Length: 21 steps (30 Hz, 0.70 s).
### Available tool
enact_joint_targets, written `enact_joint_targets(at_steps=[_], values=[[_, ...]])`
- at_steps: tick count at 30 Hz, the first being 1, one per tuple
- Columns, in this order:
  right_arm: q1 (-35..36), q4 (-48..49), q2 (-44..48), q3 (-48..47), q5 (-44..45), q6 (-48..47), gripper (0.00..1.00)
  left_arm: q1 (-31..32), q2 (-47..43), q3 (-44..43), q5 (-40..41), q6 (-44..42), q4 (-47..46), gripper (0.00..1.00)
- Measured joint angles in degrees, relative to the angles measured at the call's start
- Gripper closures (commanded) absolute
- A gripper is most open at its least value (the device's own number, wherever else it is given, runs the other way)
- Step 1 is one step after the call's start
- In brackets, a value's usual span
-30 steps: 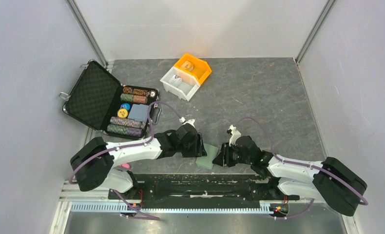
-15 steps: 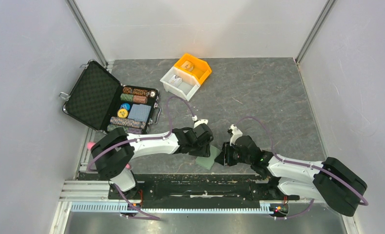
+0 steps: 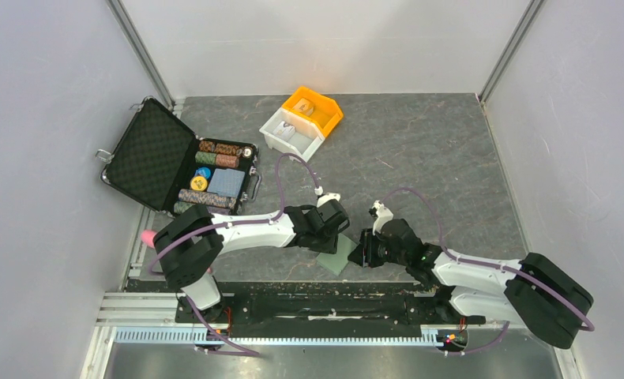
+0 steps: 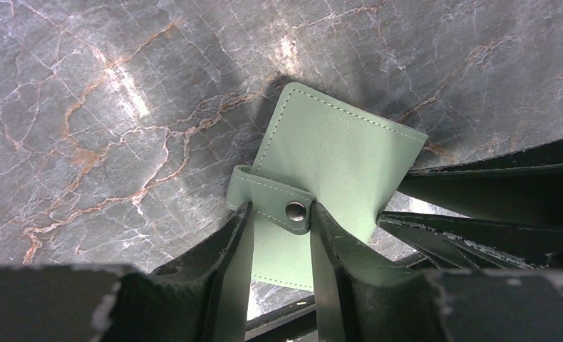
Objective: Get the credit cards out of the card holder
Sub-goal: Open the card holder at the center of the board.
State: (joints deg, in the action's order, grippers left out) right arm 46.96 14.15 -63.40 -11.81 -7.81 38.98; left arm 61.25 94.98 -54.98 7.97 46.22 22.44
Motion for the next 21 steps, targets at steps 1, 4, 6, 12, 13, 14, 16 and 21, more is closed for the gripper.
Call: enact_joint_targets(at_steps=[1, 4, 6, 12, 13, 14, 16, 21], values=[[0.0, 0.3, -0.2, 0.0, 0.0, 0.0, 0.7, 0.0, 0.0, 0.0, 0.0, 0.0, 0.0, 0.82], [-0.2, 1.1, -0.7, 0.0, 0.0, 0.0, 0.7, 0.0, 0.0, 0.0, -0.1, 0.0, 0.0, 0.9], [-0.8, 1.7, -1.2, 0.0, -0.1, 0.0, 0.7, 0.0, -0.1, 0.0, -0.2, 0.0, 0.1, 0.96], [-3.3, 3.4, -3.5, -0.7, -0.4, -1.4, 0.72, 0.0, -1.9, 0.5, -1.7, 0.0, 0.0, 0.98], [-3.7, 3.6, -3.8, -0.9, -0.4, -1.7, 0.72, 0.1, -2.4, 0.8, -2.1, 0.3, 0.0, 0.98], [-4.2, 3.8, -4.2, -1.1, -0.5, -2.1, 0.72, 0.2, -3.0, 1.1, -2.4, 0.2, 0.0, 0.98], [-4.8, 4.3, -4.8, -1.3, -0.5, -2.8, 0.72, 0.3, -3.8, 1.4, -2.8, 0.3, 0.0, 0.98], [-5.2, 4.7, -5.3, -1.6, -1.0, -4.2, 0.72, 0.3, -4.2, 1.4, -3.1, 0.3, 0.1, 0.96]])
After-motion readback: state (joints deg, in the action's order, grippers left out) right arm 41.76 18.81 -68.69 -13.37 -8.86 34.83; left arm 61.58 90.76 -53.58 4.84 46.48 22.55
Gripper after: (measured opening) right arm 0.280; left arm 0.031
